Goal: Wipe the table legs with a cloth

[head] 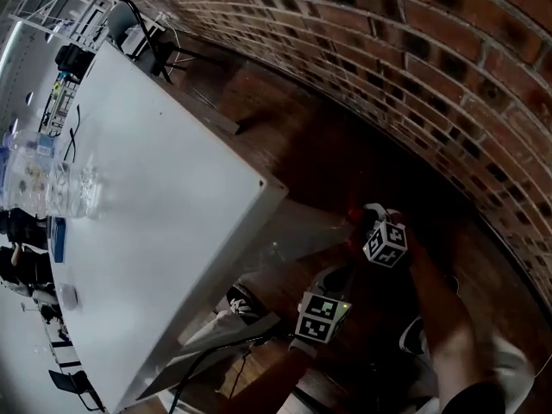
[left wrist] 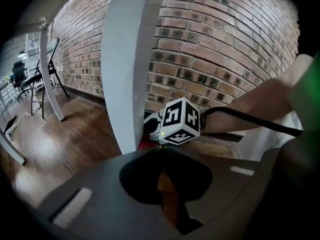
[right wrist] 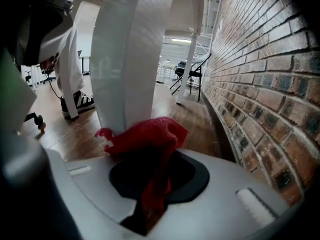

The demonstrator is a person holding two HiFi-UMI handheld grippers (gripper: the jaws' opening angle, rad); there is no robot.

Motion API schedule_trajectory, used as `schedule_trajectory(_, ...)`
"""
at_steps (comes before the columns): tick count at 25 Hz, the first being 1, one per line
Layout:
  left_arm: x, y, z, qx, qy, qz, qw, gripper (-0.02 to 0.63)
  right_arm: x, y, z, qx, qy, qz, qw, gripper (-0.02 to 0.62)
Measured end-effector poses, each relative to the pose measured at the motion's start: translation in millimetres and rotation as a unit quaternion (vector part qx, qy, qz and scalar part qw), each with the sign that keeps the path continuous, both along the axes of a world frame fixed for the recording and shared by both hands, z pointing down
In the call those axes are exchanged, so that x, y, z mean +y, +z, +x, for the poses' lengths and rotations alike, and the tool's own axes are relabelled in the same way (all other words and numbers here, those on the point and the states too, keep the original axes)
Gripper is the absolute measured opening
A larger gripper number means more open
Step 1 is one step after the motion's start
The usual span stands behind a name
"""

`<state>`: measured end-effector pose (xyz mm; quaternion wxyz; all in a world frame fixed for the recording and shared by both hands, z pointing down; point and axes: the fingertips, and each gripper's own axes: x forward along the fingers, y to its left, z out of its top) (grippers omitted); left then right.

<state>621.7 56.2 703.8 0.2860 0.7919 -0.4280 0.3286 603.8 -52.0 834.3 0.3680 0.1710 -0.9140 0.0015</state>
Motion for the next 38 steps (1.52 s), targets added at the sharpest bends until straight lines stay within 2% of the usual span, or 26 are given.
schedule_trajectory(11,0,25,3,-0.011,0.007,-0.019,0.9997,0.000,6,63,3,0.042,0.004,-0.045,0.998,0.046)
schedule_trajectory(18,2,30,11,-0.010,0.014,-0.025,0.9995,0.000,31,104,18,0.093,0.002,-0.092,0.991,0.049)
schedule_trajectory(22,3,31,10,-0.015,0.016,-0.027,0.9994,0.000,52,111,17,0.099,-0.012,-0.124,0.987,0.051)
schedule_trajectory(28,6,19,10,-0.015,0.012,-0.020,0.9996,0.000,57,80,11,0.059,0.023,-0.162,0.985,0.051)
schedule_trajectory(38,22,-38,15,0.008,0.005,0.011,0.9999,0.000,60,-28,5,0.006,0.077,-0.179,0.981,0.052)
